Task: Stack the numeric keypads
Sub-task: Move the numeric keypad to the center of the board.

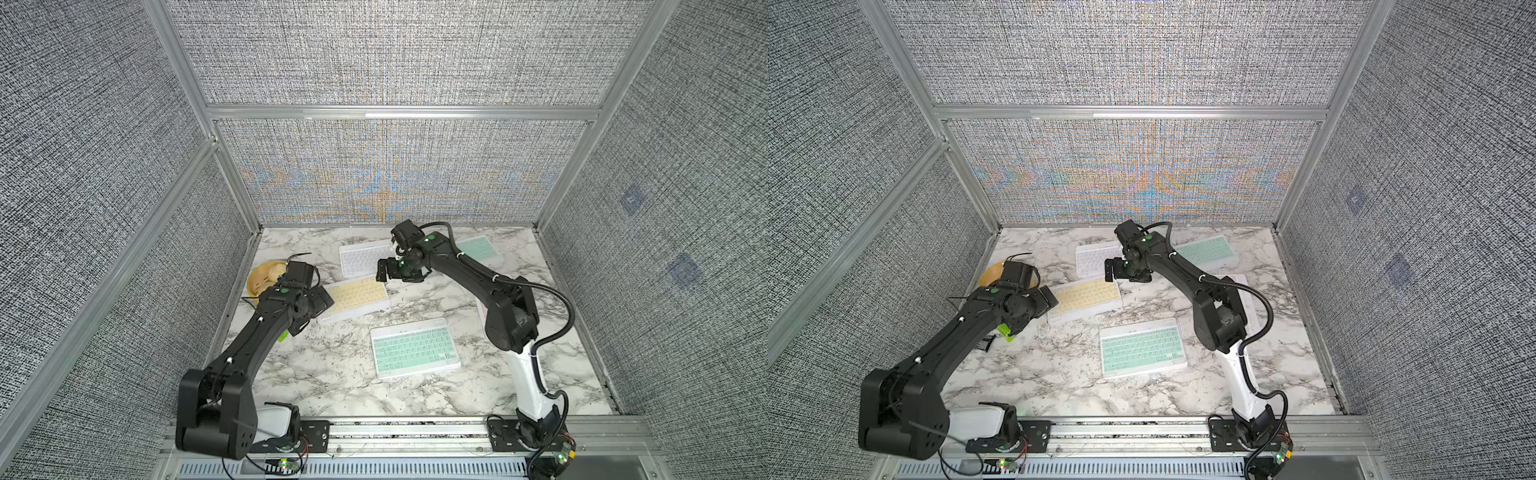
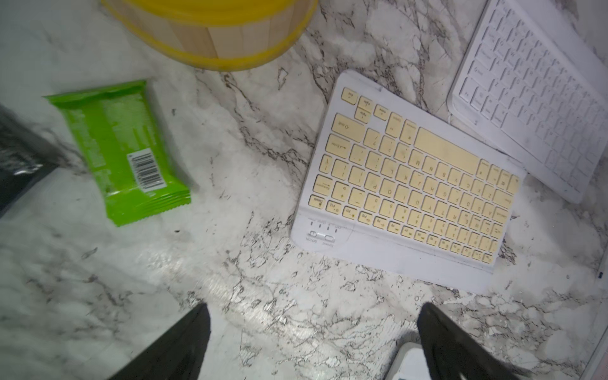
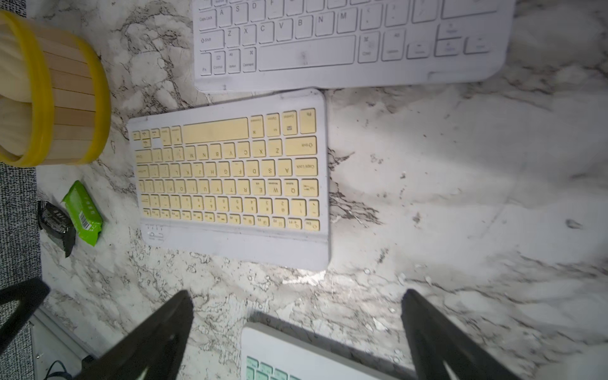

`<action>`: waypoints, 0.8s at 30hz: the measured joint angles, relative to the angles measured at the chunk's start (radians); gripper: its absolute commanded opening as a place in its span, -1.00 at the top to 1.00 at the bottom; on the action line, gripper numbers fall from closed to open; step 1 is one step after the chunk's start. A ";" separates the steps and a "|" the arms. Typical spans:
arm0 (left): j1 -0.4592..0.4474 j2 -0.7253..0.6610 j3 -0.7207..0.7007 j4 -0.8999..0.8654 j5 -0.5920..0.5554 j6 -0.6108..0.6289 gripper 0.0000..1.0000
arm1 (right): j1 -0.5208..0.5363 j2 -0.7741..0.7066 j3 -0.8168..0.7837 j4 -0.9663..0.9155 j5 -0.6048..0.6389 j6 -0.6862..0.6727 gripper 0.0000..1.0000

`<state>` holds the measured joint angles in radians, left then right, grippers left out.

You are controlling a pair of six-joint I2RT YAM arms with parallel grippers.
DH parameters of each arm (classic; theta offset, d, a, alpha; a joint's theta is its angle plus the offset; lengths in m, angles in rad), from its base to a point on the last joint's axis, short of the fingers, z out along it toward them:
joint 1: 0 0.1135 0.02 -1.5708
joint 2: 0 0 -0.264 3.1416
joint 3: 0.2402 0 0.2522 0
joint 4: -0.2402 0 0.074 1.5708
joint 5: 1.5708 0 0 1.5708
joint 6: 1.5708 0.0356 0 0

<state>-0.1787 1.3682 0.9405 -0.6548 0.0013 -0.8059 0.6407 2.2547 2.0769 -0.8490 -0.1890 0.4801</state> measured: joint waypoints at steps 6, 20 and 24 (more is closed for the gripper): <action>0.051 0.140 0.013 0.069 0.080 0.069 -0.97 | 0.026 0.110 0.082 -0.028 0.016 0.014 -0.98; 0.083 0.359 0.060 0.183 0.265 0.167 -0.98 | 0.077 0.174 0.040 -0.013 0.022 0.017 -0.98; 0.083 0.390 0.076 0.235 0.315 0.181 -0.98 | 0.086 0.174 0.029 0.010 0.008 0.006 -0.98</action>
<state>-0.0956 1.7580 1.0161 -0.4202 0.3164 -0.6247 0.7265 2.4283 2.1059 -0.8394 -0.1814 0.4858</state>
